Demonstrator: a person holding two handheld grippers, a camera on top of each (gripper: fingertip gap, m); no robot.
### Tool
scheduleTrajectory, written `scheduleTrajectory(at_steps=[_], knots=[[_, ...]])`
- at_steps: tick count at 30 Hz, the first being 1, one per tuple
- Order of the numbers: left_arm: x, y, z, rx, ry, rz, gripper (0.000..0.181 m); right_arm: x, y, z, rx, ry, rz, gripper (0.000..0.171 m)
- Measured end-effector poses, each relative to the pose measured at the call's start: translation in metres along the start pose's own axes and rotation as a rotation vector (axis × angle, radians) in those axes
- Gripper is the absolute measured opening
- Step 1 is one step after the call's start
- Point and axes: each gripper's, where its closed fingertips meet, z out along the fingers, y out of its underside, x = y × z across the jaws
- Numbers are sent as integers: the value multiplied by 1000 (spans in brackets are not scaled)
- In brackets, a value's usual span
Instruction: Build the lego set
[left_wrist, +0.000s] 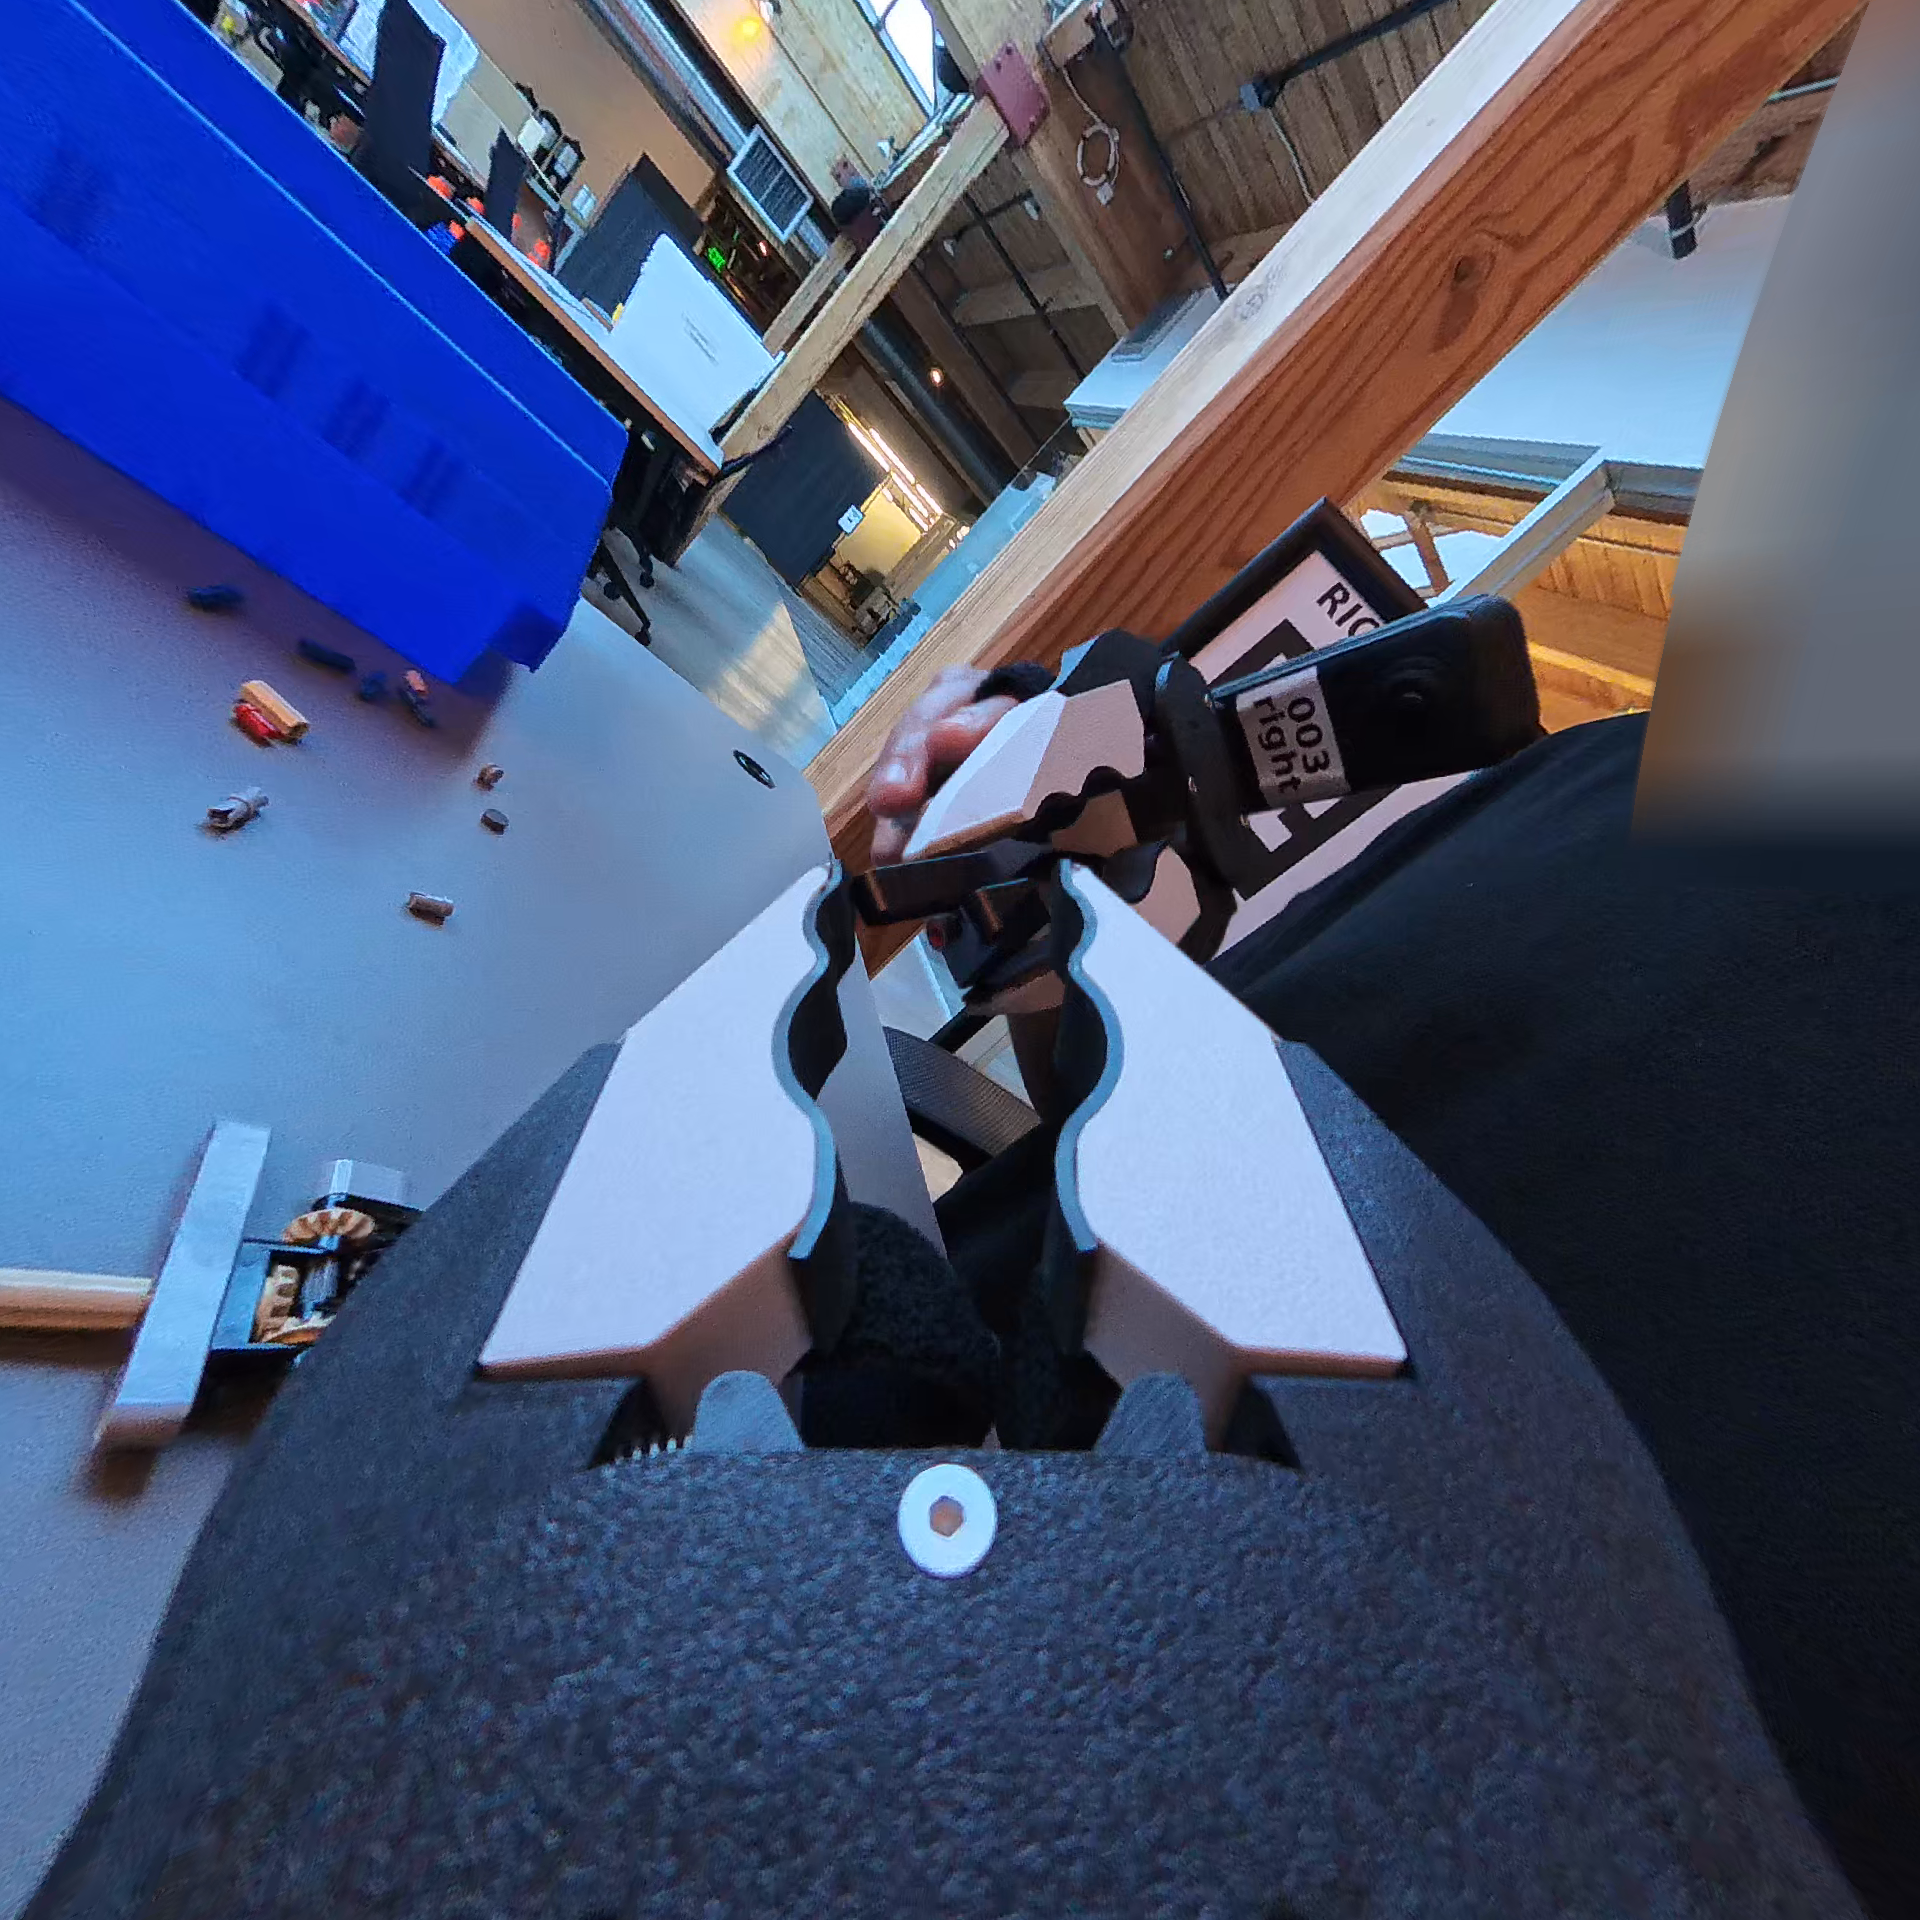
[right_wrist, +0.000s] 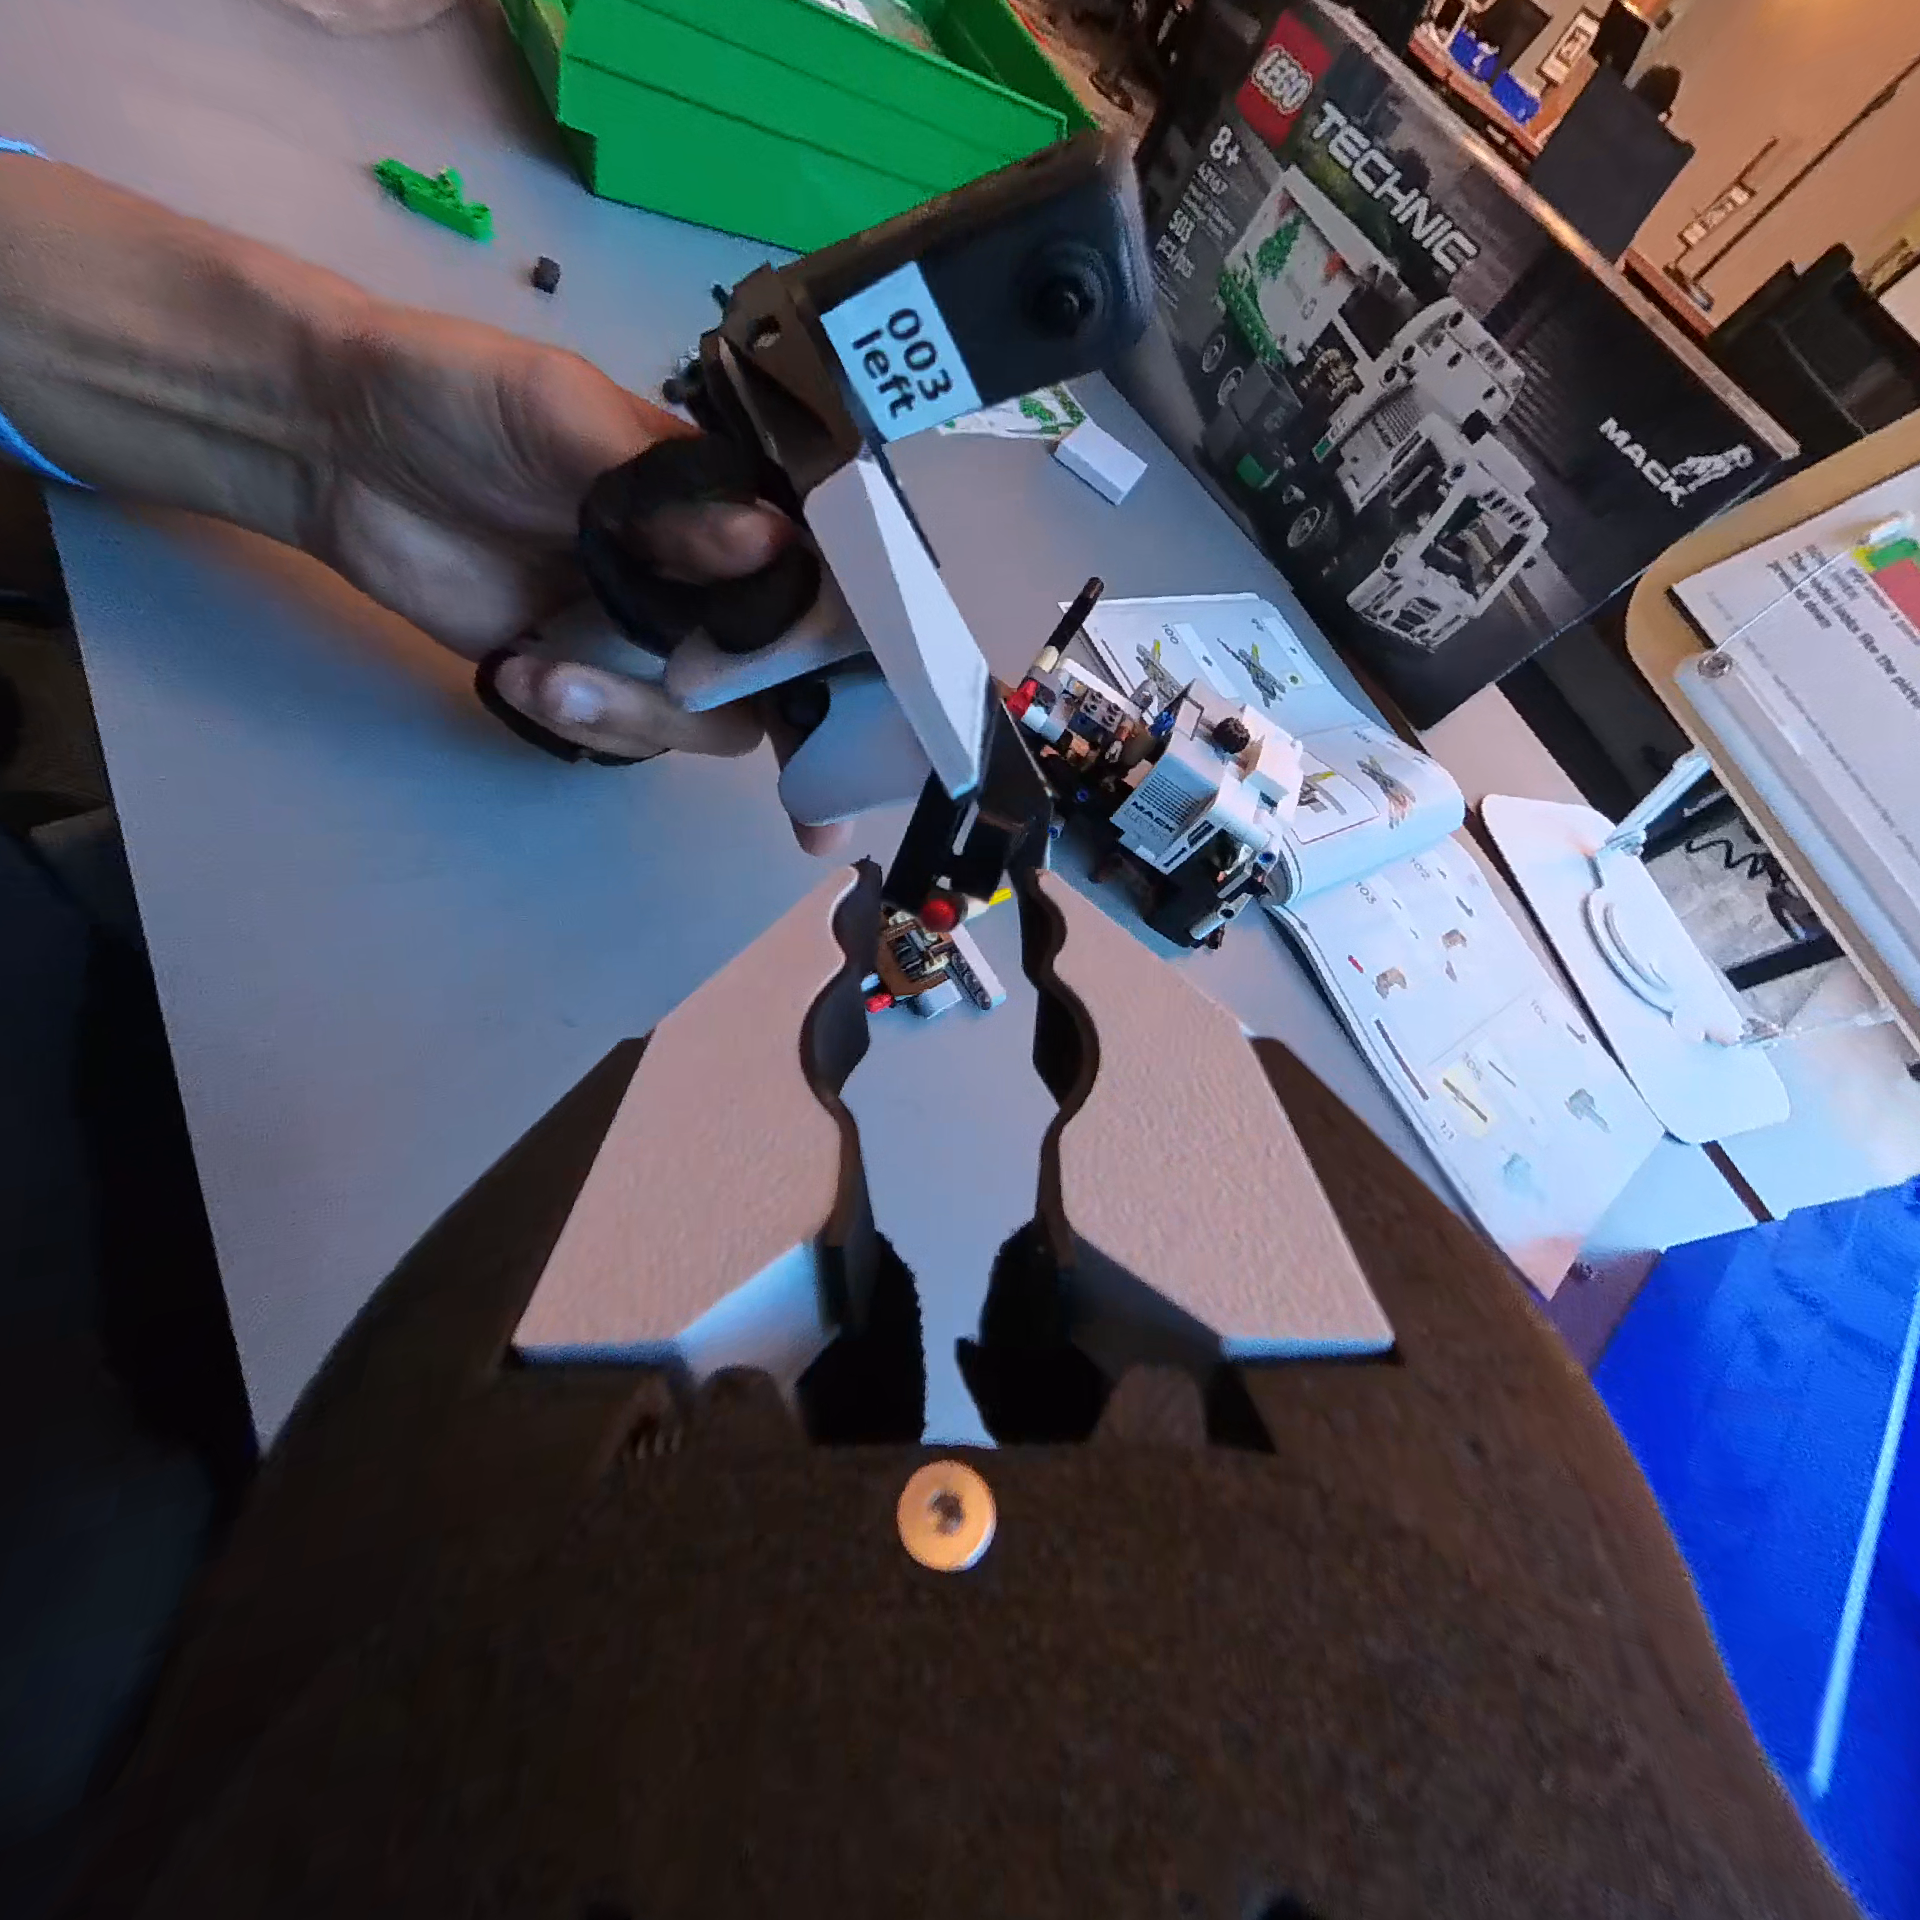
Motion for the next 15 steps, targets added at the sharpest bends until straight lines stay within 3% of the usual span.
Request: scheduleTrajectory(at_steps=[8, 12, 15], knots=[[-1, 10, 3, -27, -5, -9, 31, 4, 10, 3, -47, 63, -36, 20], [-12, 11, 0, -53, -137, 41, 31, 8, 26, 6, -177, 77, -101, 19], [-17, 13, 0, -62, -212, 56, 21, 7, 31, 9, -245, 93, -172, 19]])
